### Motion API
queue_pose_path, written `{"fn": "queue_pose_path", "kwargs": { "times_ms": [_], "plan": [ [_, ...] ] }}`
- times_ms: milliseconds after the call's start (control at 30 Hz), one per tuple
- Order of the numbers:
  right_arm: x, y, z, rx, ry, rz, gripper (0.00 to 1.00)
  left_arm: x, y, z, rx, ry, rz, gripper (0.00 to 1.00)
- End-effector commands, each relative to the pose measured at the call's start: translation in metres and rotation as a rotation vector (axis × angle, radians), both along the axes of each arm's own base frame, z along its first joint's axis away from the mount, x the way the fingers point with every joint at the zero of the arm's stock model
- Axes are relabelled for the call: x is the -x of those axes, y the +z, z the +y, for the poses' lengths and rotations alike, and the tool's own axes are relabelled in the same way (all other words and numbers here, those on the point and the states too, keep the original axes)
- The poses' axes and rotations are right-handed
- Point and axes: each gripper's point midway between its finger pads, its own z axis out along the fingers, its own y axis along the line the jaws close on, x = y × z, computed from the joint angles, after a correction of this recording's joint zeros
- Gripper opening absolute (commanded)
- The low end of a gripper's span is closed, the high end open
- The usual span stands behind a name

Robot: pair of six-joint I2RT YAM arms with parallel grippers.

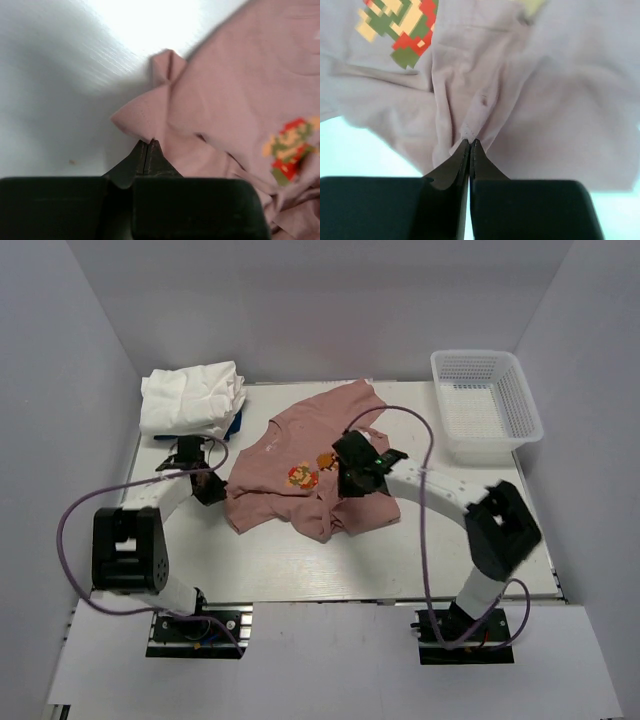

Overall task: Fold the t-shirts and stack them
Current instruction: Flatten out the tshirt

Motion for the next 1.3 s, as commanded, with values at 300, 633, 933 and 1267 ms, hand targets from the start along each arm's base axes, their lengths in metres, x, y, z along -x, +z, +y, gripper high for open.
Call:
{"fn": "queue_pose_path", "kwargs": {
  "times_ms": [300, 633, 933, 1267],
  "plan": [
    [0.068, 0.112, -0.175, -0.029, -0.452, -0.303, 0.00, 0.037, 0.146, 0.025, -0.074, 0.156, -0.390, 0.00],
    [0.104, 0.190, -0.274, 0.054, -0.726, -0.556, 0.00, 0.066, 0.237, 0.045, -0.141, 0.239, -0.547, 0.00],
    [0.103, 0.175, -0.289, 0.133, -0.809, -0.572, 0.00, 0.075, 0.216, 0.054, -0.176, 0.285, -0.448, 0.00],
    [-0.012, 0.237, -0.213, 0.112, -0.562, -0.765, 0.00, -0.039, 0.239, 0.017, 0.002, 0.170, -0.549, 0.00]
  ]
}}
